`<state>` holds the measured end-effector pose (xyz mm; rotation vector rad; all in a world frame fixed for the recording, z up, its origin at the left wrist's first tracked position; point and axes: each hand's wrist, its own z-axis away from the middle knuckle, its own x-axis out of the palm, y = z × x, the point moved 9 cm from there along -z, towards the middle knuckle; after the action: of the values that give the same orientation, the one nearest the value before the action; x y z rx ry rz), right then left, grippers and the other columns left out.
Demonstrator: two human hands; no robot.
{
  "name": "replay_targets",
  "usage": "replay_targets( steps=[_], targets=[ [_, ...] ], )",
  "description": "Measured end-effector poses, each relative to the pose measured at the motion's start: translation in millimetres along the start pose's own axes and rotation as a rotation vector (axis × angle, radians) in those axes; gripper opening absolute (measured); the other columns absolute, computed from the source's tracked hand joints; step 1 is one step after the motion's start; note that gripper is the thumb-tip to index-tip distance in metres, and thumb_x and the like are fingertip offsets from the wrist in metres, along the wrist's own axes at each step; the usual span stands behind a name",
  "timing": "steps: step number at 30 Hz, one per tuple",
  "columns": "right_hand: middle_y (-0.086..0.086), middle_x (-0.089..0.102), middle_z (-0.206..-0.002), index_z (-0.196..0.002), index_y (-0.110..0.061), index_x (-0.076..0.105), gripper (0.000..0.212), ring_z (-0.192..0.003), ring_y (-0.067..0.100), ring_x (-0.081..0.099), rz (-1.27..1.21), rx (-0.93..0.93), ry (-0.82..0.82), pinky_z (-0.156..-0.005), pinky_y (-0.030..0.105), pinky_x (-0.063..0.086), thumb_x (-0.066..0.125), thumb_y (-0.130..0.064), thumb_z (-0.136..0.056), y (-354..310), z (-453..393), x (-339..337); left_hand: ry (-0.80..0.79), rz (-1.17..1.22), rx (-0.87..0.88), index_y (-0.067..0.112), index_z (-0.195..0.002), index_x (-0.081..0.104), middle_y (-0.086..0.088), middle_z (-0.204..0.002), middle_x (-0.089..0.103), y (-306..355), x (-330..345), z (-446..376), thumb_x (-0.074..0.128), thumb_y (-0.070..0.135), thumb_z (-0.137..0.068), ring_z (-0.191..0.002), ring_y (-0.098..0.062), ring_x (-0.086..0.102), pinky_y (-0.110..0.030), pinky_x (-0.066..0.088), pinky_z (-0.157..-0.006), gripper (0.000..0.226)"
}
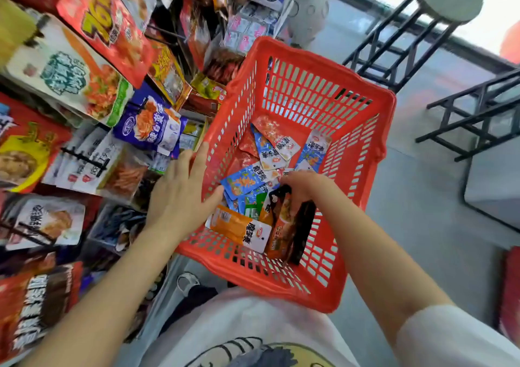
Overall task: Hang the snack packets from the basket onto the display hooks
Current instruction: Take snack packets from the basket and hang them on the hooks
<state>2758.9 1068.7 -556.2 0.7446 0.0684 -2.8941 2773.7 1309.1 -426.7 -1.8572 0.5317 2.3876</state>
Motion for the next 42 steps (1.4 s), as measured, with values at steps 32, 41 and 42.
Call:
replay_targets(
  steps=[32,41,42],
  targets=[
    [0.019,0.066,-0.114,-0.119,0.006,0.060,0.054,-0.103,0.032,0.061,-0.954,-0.048,0.245,-0.086,0.038,0.049,0.080,-0.031,-0.086,-19.2,30.4,-22.0,-0.001,0.062,-0.045,0.023,-0.162,-0.001,-0.016,-0.152,0.028,1.2,-1.5,-1.2,0.052,0.052,-0.097,-0.131,-0.036,0.039,-0.050,0.050,-0.087,0.089],
    [0.010,0.075,-0.102,-0.107,-0.010,0.073,0.037,-0.089,0.025,0.070,-1.561,0.070,0.657,-0.083,0.044,0.057,0.083,-0.035,-0.082,22.6,55.7,-29.2,-0.021,0.162,-0.117,0.028,-0.162,0.001,-0.018,-0.154,0.025,-0.2,-4.9,6.2,0.044,0.060,-0.098,-0.138,-0.037,0.034,-0.048,0.044,-0.099,0.083],
    [0.013,0.074,-0.109,-0.111,-0.007,0.072,0.044,-0.090,0.026,0.071,-1.640,0.076,0.683,-0.083,0.047,0.056,0.084,-0.037,-0.081,25.1,60.4,-25.8,-0.048,0.182,-0.139,0.028,-0.162,0.002,-0.018,-0.157,0.022,-1.5,-4.5,6.4,0.043,0.064,-0.096,-0.142,-0.037,0.030,-0.050,0.039,-0.106,0.086]
  ],
)
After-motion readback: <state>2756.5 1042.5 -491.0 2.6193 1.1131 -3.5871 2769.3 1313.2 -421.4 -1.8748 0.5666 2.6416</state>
